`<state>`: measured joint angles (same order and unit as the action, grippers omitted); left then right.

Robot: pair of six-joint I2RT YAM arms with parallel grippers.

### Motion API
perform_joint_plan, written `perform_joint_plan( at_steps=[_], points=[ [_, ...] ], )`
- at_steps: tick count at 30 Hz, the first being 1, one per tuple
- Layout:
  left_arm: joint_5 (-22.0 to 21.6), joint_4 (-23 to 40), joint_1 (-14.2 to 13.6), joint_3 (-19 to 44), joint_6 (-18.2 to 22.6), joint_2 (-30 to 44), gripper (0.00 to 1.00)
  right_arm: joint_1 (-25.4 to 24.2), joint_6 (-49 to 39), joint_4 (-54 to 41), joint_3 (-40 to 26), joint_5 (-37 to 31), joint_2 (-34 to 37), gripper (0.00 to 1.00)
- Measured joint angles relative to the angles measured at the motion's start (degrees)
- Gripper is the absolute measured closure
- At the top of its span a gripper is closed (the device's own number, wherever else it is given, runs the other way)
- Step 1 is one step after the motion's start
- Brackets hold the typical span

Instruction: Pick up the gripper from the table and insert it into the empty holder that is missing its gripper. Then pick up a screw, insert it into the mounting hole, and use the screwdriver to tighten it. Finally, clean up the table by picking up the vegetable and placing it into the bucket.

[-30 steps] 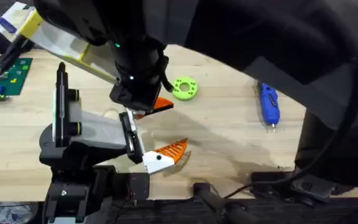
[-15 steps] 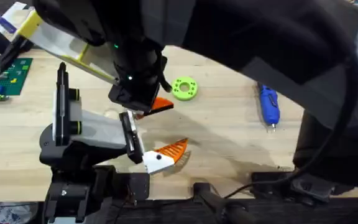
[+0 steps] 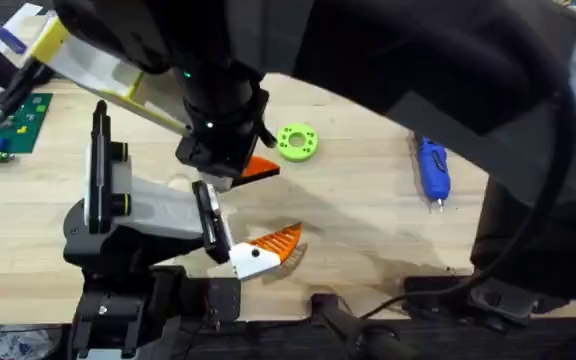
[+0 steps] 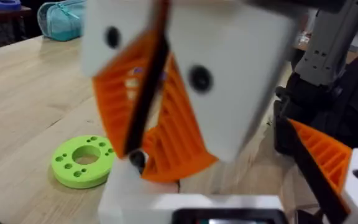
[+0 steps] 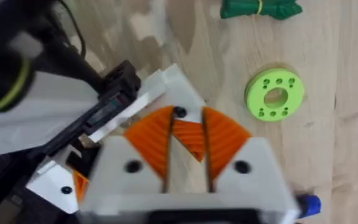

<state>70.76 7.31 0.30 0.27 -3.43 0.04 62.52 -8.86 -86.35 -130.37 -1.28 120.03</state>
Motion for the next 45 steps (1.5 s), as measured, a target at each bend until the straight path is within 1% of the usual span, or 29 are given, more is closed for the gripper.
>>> perform_joint_plan(
  at_steps=[3,4,5,7,12,45],
  points=[
    [0.13,0.08,0.00,0.00,-0.07,0.01,0.015,-0.25,0.00,-0.08,-0.02,-0.72,0.07,0.355],
    [0.14,0.10,0.00,0.00,-0.09,0.01,0.014,-0.37,-0.11,-0.24,-0.09,-1.08,0.07,0.228],
    [0.15,0.10,0.00,0.00,-0.07,0.01,0.014,-0.52,-0.24,-0.47,-0.21,-1.40,0.07,0.152],
    [0.15,0.09,0.00,0.00,-0.05,0.01,0.014,-0.78,-0.22,-0.56,-0.31,-1.63,0.07,0.087],
    [0.17,0.09,0.00,0.00,-0.05,0.01,0.014,-0.91,-0.21,-0.61,-0.40,-2.11,0.07,0.012],
    [0.17,0.09,0.00,0.00,0.01,0.00,0.014,-0.92,-0.18,-0.88,-0.45,-2.09,-0.05,0.011]
  ],
)
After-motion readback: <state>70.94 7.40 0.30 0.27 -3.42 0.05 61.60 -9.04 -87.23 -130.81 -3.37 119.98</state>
